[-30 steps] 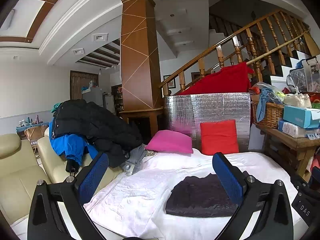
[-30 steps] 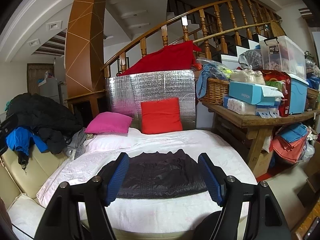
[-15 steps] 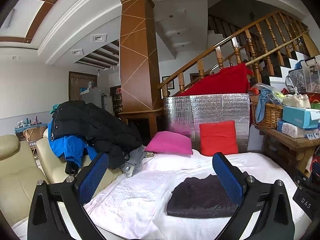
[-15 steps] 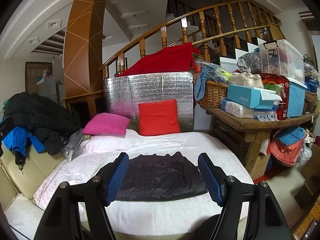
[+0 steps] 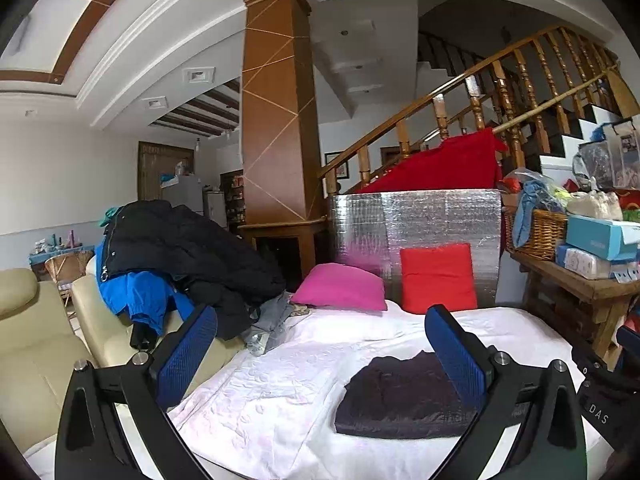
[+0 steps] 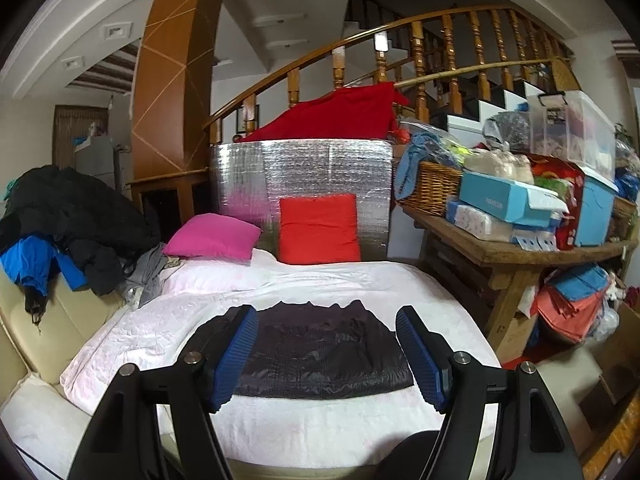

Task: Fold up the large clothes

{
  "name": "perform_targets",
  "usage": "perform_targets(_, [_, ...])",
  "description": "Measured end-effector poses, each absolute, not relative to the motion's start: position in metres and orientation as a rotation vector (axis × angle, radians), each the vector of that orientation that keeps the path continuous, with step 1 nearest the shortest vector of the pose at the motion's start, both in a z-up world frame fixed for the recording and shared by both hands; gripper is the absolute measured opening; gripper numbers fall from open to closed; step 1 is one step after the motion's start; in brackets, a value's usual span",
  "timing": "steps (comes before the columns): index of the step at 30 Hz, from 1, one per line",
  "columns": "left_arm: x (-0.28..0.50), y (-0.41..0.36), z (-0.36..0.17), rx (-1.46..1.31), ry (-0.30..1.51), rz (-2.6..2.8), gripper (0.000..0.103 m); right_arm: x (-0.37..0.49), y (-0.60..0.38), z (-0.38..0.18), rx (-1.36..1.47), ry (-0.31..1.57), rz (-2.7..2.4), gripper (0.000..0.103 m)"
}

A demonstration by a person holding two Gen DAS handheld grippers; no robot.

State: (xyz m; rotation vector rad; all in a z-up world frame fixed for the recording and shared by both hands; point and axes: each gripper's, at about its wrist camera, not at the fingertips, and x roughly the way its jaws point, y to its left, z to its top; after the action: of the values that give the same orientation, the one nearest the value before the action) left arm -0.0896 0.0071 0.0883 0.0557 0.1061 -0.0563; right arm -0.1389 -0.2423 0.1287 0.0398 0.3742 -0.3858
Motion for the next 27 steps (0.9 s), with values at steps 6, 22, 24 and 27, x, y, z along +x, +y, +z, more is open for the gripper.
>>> perform_targets(6, [-0.083,0.001,0.091,0.052,0.129,-0.023,0.103,-0.128,-0.249,0.125,0.052,0.376,-0.332,0.075])
perform_targets(22, [-0.019,-0.051,0.08,0.103,0.212,-0.118,0.103,-0.082,-0.289,0.1,0.067,0.46,-0.41,0.075])
perform_targets(24, [-0.011,-0.052,0.077,0.102,0.218,-0.119,0.103,-0.073,-0.291,0.1,0.062,0.462,-0.416,0.075])
perform_targets(27, [-0.002,-0.055,0.074,0.108,0.23,-0.121,0.103,-0.062,-0.292,0.098,0.063,0.471,-0.416,0.075])
